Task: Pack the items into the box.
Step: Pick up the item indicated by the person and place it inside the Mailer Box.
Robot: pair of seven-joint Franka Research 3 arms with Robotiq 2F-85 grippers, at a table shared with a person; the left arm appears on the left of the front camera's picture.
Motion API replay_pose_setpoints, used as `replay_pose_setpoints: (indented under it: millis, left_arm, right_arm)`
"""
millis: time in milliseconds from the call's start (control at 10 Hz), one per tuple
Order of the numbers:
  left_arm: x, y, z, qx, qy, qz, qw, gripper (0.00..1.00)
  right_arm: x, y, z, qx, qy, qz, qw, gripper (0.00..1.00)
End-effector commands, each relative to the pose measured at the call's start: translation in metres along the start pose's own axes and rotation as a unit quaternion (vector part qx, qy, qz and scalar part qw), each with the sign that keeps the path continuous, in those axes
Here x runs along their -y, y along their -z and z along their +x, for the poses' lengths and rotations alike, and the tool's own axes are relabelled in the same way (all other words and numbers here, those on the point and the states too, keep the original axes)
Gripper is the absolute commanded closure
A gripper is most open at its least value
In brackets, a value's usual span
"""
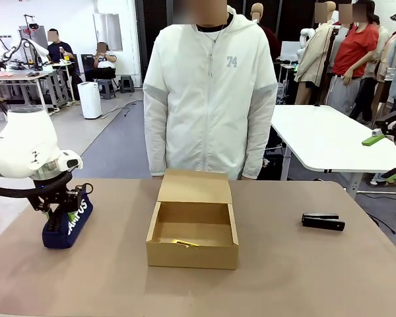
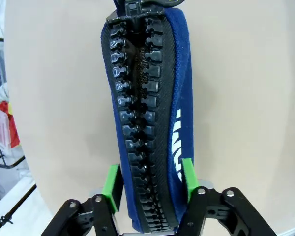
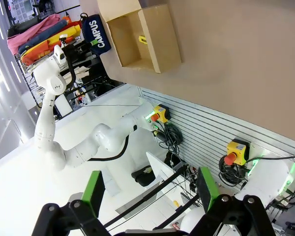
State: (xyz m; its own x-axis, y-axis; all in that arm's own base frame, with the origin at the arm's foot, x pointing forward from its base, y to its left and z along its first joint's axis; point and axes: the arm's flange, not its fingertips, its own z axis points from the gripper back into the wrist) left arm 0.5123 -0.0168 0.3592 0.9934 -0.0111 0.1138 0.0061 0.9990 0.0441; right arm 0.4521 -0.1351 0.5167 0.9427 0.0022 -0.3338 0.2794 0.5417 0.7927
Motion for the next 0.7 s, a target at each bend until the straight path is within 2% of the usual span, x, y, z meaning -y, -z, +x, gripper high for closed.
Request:
replay_pose_setpoints:
  millis: [0,600]
  left_arm:
    - [0.0012,0.0033,-0.0059,0.006,-0.01,0.016,1.0,1.0]
    - [-0.0027,0.0027,-0.0083,0.004,-0.008,0.007,1.0,1.0]
  right_arm:
    - [-0.0019,0.001,-0.0013,0.004,0.001,-0.004,1.0,0.0]
    - [-0.0019,0.001,-0.0013,0.004,0.001,-0.004,1.0,0.0]
